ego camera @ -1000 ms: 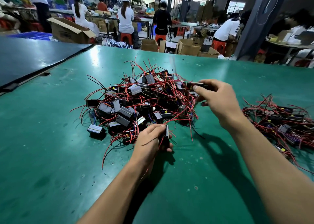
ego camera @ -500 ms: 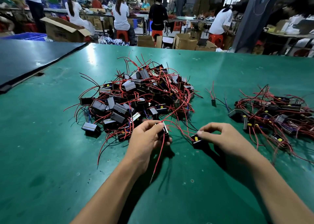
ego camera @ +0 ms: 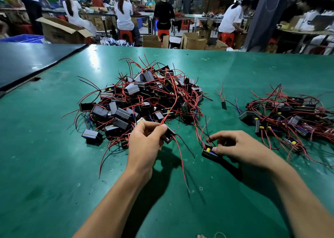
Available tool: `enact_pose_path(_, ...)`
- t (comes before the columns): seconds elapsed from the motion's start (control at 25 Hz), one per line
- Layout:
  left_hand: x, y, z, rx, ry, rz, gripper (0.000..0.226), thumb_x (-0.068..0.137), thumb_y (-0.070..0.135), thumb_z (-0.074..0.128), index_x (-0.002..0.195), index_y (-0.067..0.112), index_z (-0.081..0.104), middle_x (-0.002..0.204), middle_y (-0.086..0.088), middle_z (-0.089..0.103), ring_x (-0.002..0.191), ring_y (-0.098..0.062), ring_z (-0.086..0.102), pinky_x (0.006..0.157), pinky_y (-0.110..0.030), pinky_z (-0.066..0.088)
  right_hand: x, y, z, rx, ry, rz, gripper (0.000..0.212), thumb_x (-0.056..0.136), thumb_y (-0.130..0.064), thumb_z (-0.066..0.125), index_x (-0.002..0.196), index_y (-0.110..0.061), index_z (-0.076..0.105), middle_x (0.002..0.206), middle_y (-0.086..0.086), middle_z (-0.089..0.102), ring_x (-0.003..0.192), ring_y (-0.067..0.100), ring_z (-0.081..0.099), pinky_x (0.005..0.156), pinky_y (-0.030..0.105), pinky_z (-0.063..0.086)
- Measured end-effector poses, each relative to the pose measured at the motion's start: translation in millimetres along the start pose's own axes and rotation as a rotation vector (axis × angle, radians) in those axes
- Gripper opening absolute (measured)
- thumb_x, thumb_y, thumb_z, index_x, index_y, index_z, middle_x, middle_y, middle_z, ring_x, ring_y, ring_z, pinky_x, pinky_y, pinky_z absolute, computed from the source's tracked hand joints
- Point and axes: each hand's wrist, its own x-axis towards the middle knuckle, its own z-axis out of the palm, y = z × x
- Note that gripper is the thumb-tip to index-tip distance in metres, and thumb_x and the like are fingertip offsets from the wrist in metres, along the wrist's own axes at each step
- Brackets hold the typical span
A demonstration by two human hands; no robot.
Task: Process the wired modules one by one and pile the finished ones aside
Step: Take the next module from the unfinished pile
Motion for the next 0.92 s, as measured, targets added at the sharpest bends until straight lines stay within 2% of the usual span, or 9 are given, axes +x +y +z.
enact_pose_path(0.12,0,0,0,0.016,0.057,0.031,0.013,0.088,0.007,0.069,0.095,0.010,0.058,0.077,-0.003,0.065,0.053,-0.010,0.059,0.046,-0.024,0.047,1,-3,9,-0.012,0.008,-0.044,0.015,0.085,-0.023,0.079,0.096,-0.030,0.073,0.067,-0.010,0.061,0.052,0.001,0.047,0.052,0.014,0.036)
enact_pose_path(0.24,-1,-3,-1,0.206,-0.007,0.047,0.012,0.088,0.008,0.068,0.095,0.017,0.066,0.080,-0.004,0.067,0.051,-0.012,0.058,0.048,-0.025,0.048,1,-2,14,-0.050,0.069,-0.070,0.009,0.081,-0.034,0.081,0.086,-0.032,0.075,0.061,-0.014,0.058,0.053,-0.001,0.046,0.053,0.011,0.033)
enact_pose_path(0.36,-3,-6,-1,0.341,-0.051,0.056,0.004,0.087,0.017,0.071,0.083,0.017,0.071,0.066,-0.002,0.068,0.042,-0.009,0.052,0.049,-0.023,0.048,1,-2,18,-0.022,0.096,-0.061,0.009,0.082,-0.027,0.081,0.080,-0.028,0.072,0.060,-0.014,0.057,0.054,0.001,0.046,0.054,0.016,0.035)
enact_pose_path(0.48,-5,-7,-2,0.428,-0.052,0.075,0.013,0.084,0.024,0.075,0.084,0.014,0.067,0.060,-0.005,0.068,0.042,-0.017,0.060,0.047,-0.027,0.051,1,-3,15,0.069,0.088,-0.017,0.014,0.083,-0.020,0.080,0.080,-0.018,0.066,0.062,-0.010,0.055,0.058,0.007,0.047,0.058,0.022,0.038)
enact_pose_path(0.56,-8,-7,-1,0.551,-0.047,0.119,0.026,0.079,0.031,0.080,0.090,0.016,0.063,0.067,-0.007,0.070,0.053,-0.022,0.066,0.053,-0.029,0.055,-2,-6,11,0.123,0.050,0.013,0.017,0.082,-0.019,0.081,0.079,-0.013,0.065,0.061,-0.007,0.056,0.057,0.008,0.048,0.056,0.021,0.039)
enact_pose_path(0.64,-9,-7,-1,0.748,-0.007,0.231,0.039,0.074,0.039,0.083,0.097,0.021,0.058,0.093,0.000,0.063,0.073,-0.020,0.063,0.071,-0.034,0.053,-5,-8,9,0.189,0.034,0.058,0.018,0.082,-0.020,0.081,0.079,-0.011,0.065,0.059,-0.003,0.059,0.051,0.010,0.049,0.048,0.018,0.039)
enact_pose_path(0.76,-10,-2,-5,0.925,-0.007,0.497,0.039,0.077,0.039,0.079,0.104,0.024,0.057,0.103,0.005,0.048,0.079,-0.015,0.055,0.073,-0.034,0.049,-9,-10,5,0.332,0.032,0.104,0.016,0.084,-0.016,0.077,0.083,-0.004,0.066,0.063,0.010,0.066,0.047,0.016,0.052,0.042,0.021,0.040)
enact_pose_path(0.84,-9,-2,-7,0.938,-0.151,0.686,0.027,0.082,0.025,0.072,0.107,0.021,0.063,0.101,0.006,0.052,0.085,-0.016,0.057,0.074,-0.036,0.051,-11,-10,2,0.403,-0.017,0.095,0.013,0.086,-0.009,0.073,0.088,0.000,0.065,0.067,0.014,0.067,0.049,0.018,0.057,0.042,0.021,0.044)
enact_pose_path(0.92,-10,-4,-6,0.972,-0.345,0.762,0.032,0.079,0.018,0.064,0.110,0.019,0.067,0.105,0.008,0.060,0.096,-0.015,0.054,0.085,-0.033,0.048,-13,-10,-1,0.449,-0.076,0.080,0.008,0.088,-0.004,0.070,0.091,0.001,0.064,0.069,0.015,0.067,0.052,0.020,0.063,0.043,0.019,0.046)
